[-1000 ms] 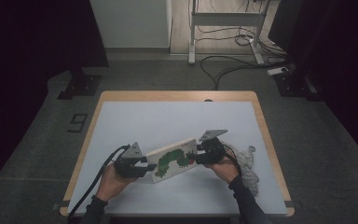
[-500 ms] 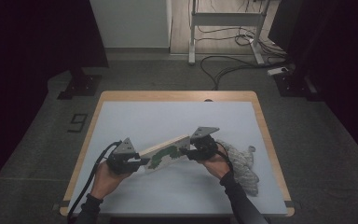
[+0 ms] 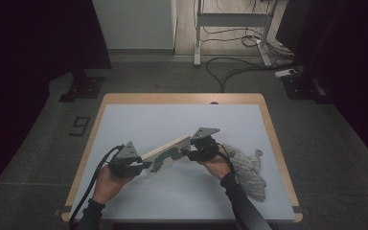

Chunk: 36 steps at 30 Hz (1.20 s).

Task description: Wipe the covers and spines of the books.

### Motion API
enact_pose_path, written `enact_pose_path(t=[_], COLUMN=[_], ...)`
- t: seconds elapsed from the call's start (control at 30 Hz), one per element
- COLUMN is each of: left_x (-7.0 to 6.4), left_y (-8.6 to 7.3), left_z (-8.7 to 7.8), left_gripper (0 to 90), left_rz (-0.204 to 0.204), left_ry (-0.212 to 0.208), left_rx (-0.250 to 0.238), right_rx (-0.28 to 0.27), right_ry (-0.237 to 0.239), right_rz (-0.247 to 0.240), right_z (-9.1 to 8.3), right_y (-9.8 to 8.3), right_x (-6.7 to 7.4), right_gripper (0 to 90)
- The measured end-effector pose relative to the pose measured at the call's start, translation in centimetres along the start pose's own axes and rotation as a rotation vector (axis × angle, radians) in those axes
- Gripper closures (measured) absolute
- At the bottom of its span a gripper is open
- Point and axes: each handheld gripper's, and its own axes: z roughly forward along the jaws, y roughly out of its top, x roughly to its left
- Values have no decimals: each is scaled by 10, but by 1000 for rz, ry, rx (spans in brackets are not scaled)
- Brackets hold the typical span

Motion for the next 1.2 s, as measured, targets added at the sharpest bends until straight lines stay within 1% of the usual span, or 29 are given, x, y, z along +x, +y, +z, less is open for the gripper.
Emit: enact_pose_path(t=[0.1,0.13,0.17,0.27,0.3,0.4,0.5,0.57,0.83,0.97,1.2], left_x=[0,1,1,2,3,4,5,5,6,7,8], left_y=[0,-1,-1,-3,-4,-6,-7,-8,-10,-10,-11], left_z=[0,0,0,0,1,1,1,1,1,1,2], left_gripper=[714,714,712,711,709,708,709,710,715,721,725], left_rz=[-3,2,1,-5,-7,-19,-19,-21,-34,-43,-43], left_ry=[-7,-4,-2,-6,-6,-12,-14,-15,-31,-41,-45], left_rx=[-2,-1,-4,-13,-13,-21,-24,-27,-35,-38,-40], right_rx=[-3,-4,-3,15,17,18,34,43,52,52,54], right_ry=[3,3,4,-5,-10,-11,-29,-29,-75,-105,-162], right_rz=[1,7,14,5,-1,7,-1,2,7,24,63], right_z=[0,-1,-1,-4,-6,-14,-23,-30,-62,-79,-106], right_y=[-1,-2,-2,-6,-6,-8,-10,-11,-16,-22,-35], right_x=[0,0,-1,-1,-1,-2,-2,-3,-8,-14,-26], right_gripper=[463,455,431,378,363,307,260,244,173,154,145])
